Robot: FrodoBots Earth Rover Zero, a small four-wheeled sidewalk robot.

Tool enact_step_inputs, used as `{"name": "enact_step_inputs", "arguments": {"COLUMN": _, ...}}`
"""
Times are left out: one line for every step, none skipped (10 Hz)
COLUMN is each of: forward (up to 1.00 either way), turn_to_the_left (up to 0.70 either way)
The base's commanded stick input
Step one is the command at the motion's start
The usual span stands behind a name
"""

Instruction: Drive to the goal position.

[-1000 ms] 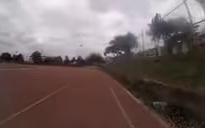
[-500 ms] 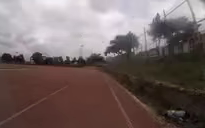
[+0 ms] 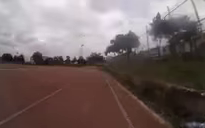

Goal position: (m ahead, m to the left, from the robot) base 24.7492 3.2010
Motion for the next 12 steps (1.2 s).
{"name": "enact_step_inputs", "arguments": {"forward": 0.70, "turn_to_the_left": 0.00}}
{"name": "enact_step_inputs", "arguments": {"forward": 0.70, "turn_to_the_left": 0.00}}
{"name": "enact_step_inputs", "arguments": {"forward": 0.70, "turn_to_the_left": 0.00}}
{"name": "enact_step_inputs", "arguments": {"forward": 0.70, "turn_to_the_left": -0.02}}
{"name": "enact_step_inputs", "arguments": {"forward": 0.70, "turn_to_the_left": -0.10}}
{"name": "enact_step_inputs", "arguments": {"forward": 0.70, "turn_to_the_left": -0.17}}
{"name": "enact_step_inputs", "arguments": {"forward": 0.70, "turn_to_the_left": -0.19}}
{"name": "enact_step_inputs", "arguments": {"forward": 0.70, "turn_to_the_left": -0.21}}
{"name": "enact_step_inputs", "arguments": {"forward": 0.70, "turn_to_the_left": -0.15}}
{"name": "enact_step_inputs", "arguments": {"forward": 0.70, "turn_to_the_left": -0.07}}
{"name": "enact_step_inputs", "arguments": {"forward": 0.70, "turn_to_the_left": 0.00}}
{"name": "enact_step_inputs", "arguments": {"forward": 0.70, "turn_to_the_left": 0.00}}
